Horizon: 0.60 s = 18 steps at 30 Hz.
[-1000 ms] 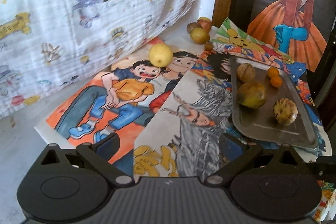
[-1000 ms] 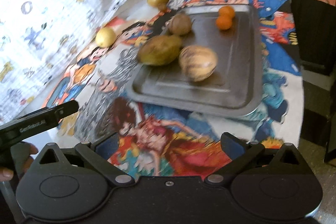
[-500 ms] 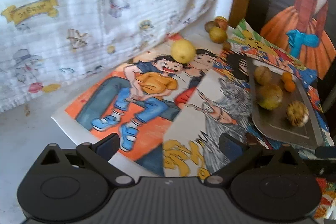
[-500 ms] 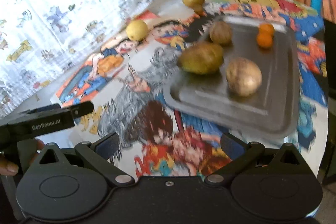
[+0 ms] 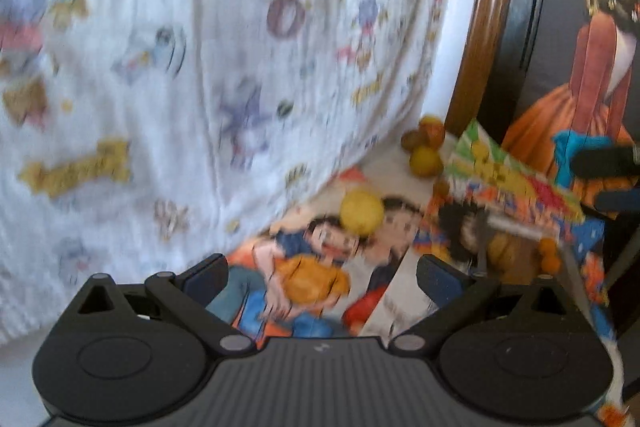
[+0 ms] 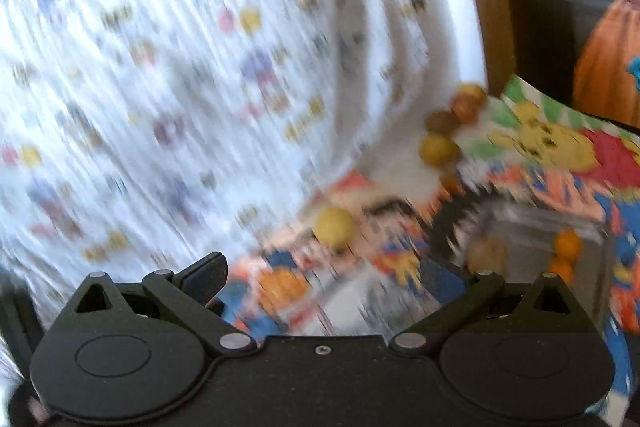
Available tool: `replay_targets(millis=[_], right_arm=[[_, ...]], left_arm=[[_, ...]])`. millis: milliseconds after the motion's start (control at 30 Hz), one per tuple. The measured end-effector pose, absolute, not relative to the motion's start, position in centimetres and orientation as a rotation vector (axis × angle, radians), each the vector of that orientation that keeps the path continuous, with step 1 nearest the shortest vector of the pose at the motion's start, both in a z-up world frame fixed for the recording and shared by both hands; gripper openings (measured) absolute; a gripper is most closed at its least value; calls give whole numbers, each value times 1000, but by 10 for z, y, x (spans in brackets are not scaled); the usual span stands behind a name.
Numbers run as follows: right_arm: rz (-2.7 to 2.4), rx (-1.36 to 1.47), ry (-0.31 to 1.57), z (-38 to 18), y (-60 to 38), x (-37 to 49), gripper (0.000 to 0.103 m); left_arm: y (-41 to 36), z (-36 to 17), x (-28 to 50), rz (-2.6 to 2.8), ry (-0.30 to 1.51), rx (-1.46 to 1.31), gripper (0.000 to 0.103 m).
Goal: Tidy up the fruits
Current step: 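Move the left tool to the yellow lemon while the right tool approaches a small kiwi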
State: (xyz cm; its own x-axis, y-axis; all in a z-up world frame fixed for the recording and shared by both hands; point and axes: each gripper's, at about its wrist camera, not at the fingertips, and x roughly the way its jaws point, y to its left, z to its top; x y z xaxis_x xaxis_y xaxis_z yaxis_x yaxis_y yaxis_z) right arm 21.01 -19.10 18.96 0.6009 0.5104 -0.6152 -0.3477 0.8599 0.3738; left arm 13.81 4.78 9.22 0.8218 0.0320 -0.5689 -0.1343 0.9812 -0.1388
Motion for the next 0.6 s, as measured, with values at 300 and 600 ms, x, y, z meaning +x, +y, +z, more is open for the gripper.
replay_targets(millis=[300, 600], right_arm=[[526, 289, 825, 253, -186, 325, 102], [591, 170, 889, 171, -184, 401, 102]], left_arm=[[37, 119, 182, 78, 530, -220, 103], [26, 75, 231, 37, 594, -309, 103]])
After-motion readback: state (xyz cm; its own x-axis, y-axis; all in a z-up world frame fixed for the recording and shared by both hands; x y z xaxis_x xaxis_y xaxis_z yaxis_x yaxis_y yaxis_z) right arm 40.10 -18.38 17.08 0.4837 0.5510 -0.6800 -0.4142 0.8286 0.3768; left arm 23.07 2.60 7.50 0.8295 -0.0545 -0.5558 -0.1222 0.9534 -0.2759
